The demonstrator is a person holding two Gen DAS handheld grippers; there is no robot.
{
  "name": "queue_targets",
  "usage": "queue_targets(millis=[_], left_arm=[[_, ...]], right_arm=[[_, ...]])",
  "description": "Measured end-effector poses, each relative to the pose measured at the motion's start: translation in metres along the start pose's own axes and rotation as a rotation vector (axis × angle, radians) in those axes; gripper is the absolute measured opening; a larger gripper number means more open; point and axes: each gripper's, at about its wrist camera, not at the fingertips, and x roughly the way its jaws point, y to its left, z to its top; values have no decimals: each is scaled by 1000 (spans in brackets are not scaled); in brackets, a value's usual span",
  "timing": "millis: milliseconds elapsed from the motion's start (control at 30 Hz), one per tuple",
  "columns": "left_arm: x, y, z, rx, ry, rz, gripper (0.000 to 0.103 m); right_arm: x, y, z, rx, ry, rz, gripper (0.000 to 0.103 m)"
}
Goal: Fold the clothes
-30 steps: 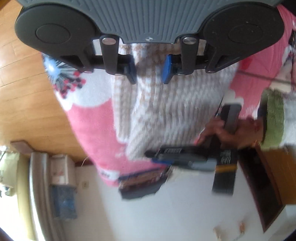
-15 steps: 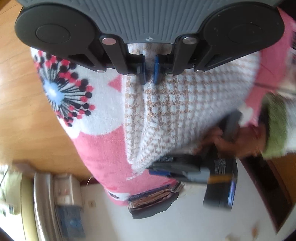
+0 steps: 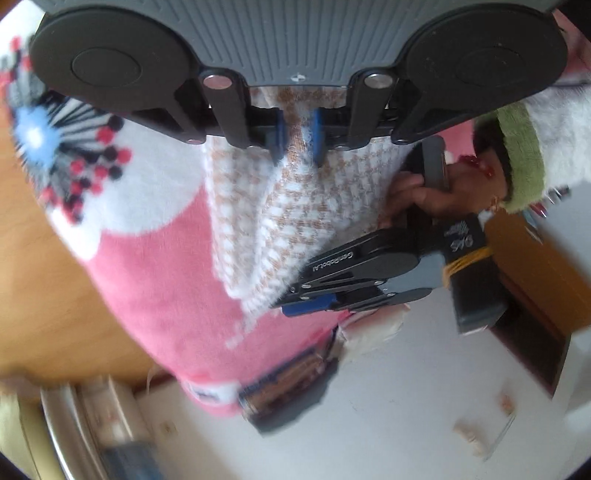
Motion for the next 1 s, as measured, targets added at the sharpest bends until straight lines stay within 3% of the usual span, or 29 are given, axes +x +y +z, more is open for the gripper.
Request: queue_targets(millis=[67,167,267,367,533,600,667,700,767,833,900,1000], left_arm=[[-2,-8,-1,14,-8,-15,22],[24,-28,-11,113,93,33,22],[31,-32,-13,144,113,52,22],[34,-32,-14,156,121,61,22],[34,-33,-15,159,127,64,22],[34,-35,-15,165,131,67,22],[35,-37,-15,172,135,71,22],[35,-38,-15,175,137,72,22],[35,-41,-15,191,140,79,22],[35,-37,-14,178,141,71,22],[34,-33,-14,162,143,61,22],[34,-33,-14,156,143,58,22]], right_arm=[[-11,6,-7,-1,-20,-30,12],[-5,-5,-23,-21,8,-87,11],[0,-9,-24,-56,-3,-83,14],[-16,7,-19,-153,-29,-123,23],[-46,48,-12,-384,-131,-166,21],[-30,59,-15,-472,-98,-133,20],[0,52,-26,-513,8,-196,19],[13,48,-31,-526,51,-222,16],[18,33,-38,-468,32,-211,16],[16,33,-25,-367,65,-218,16],[12,45,-17,-375,80,-239,15],[1,71,-10,-438,3,-157,15]])
